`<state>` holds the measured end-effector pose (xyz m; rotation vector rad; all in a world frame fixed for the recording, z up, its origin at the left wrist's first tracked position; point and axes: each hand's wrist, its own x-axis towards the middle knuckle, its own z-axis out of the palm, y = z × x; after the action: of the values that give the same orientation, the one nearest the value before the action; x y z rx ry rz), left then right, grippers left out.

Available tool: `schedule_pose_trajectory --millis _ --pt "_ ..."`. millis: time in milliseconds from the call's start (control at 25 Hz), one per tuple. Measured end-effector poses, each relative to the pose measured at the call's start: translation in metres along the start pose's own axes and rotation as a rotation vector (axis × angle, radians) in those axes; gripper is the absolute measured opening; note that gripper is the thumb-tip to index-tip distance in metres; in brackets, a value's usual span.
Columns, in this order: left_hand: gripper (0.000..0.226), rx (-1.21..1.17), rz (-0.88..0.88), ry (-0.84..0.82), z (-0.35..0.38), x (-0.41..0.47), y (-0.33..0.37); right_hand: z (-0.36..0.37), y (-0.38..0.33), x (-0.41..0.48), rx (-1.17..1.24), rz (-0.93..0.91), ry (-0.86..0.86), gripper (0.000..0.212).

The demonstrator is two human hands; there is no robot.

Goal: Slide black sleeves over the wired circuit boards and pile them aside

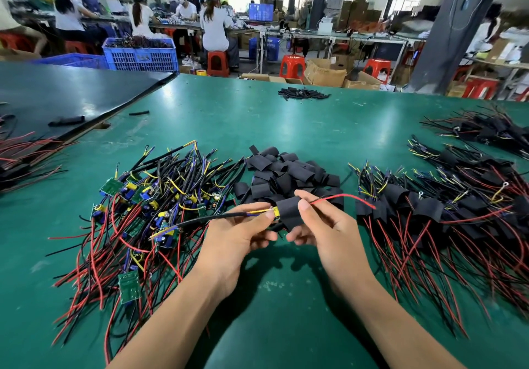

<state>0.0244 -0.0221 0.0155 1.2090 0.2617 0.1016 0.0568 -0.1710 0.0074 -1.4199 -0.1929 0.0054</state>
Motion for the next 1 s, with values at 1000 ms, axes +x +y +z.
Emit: schedule_pose_trajectory --millis 1000 --pt "0.008 -0.025 0.080 -0.019 0.0015 0.0004 -0.0027 -0.0061 0.0044 0.0029 0.009 0.019 0.052 0.015"
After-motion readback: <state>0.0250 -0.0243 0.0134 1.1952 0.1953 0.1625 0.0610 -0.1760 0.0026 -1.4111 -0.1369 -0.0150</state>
